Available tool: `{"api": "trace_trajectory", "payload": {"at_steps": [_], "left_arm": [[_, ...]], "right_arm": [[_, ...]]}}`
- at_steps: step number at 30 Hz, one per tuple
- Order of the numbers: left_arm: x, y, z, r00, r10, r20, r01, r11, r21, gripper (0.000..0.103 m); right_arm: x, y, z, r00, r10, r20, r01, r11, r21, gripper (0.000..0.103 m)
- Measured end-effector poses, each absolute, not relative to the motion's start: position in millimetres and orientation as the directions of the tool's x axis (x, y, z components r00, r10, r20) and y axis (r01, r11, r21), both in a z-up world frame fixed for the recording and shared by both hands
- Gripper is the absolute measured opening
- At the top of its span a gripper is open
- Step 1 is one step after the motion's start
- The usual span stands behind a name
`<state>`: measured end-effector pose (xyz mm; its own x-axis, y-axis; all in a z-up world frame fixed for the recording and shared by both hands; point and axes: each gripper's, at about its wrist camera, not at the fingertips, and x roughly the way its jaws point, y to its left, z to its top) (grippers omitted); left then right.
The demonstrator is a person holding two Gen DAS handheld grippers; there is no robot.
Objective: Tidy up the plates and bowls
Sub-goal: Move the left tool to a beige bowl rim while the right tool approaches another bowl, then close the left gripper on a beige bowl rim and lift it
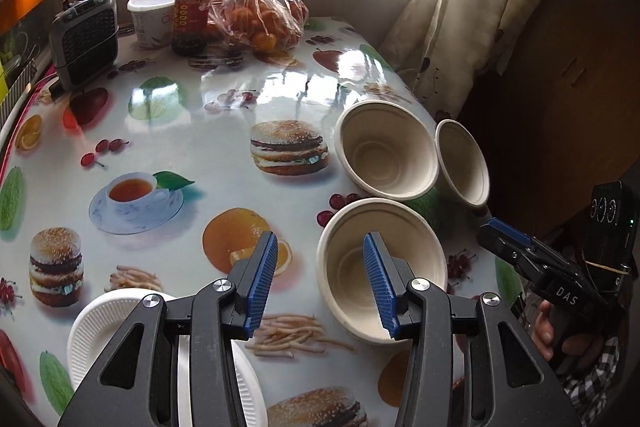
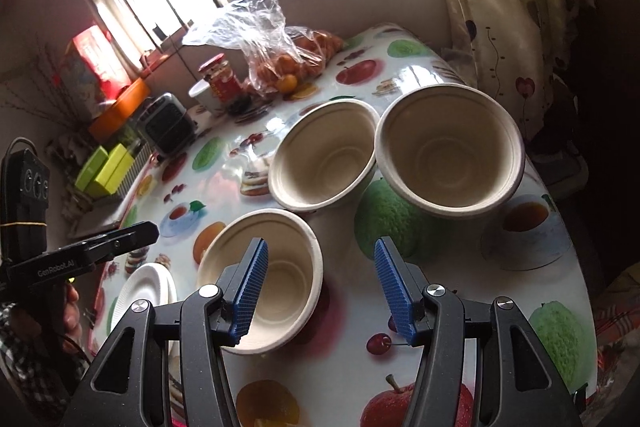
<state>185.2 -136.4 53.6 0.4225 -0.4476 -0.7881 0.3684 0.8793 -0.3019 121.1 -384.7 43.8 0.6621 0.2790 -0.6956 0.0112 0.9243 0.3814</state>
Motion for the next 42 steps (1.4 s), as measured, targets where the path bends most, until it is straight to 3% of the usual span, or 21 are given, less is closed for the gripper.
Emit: {"api": "trace_trajectory", "payload": {"at_steps": [9, 24, 36, 39, 42], "left_arm": [[226.7, -169.1, 52.1, 0.409, -0.43, -0.805, 0.374, 0.884, -0.282, 0.046], [284.3, -212.2, 32.7, 0.378, -0.395, -0.837, 0.383, 0.89, -0.246, 0.046], [303.1, -227.8, 16.1, 0.324, -0.42, -0.848, 0.391, 0.875, -0.284, 0.046], [307.8, -231.1, 13.4, 0.319, -0.424, -0.848, 0.389, 0.874, -0.291, 0.045], [311.2, -234.2, 9.0, 0.305, -0.422, -0.854, 0.389, 0.874, -0.293, 0.038]], "right_arm": [[148.7, -388.3, 29.3, 0.648, 0.317, -0.692, 0.0, 0.909, 0.417, 0.056], [175.2, -397.7, 5.7, 0.622, 0.358, -0.697, 0.023, 0.881, 0.473, 0.046], [190.8, -399.0, 0.1, 0.616, 0.369, -0.696, 0.031, 0.872, 0.489, 0.04], [193.4, -399.5, -1.0, 0.615, 0.365, -0.699, 0.035, 0.873, 0.486, 0.038], [195.8, -399.3, -2.6, 0.612, 0.367, -0.701, 0.037, 0.872, 0.489, 0.036]]}}
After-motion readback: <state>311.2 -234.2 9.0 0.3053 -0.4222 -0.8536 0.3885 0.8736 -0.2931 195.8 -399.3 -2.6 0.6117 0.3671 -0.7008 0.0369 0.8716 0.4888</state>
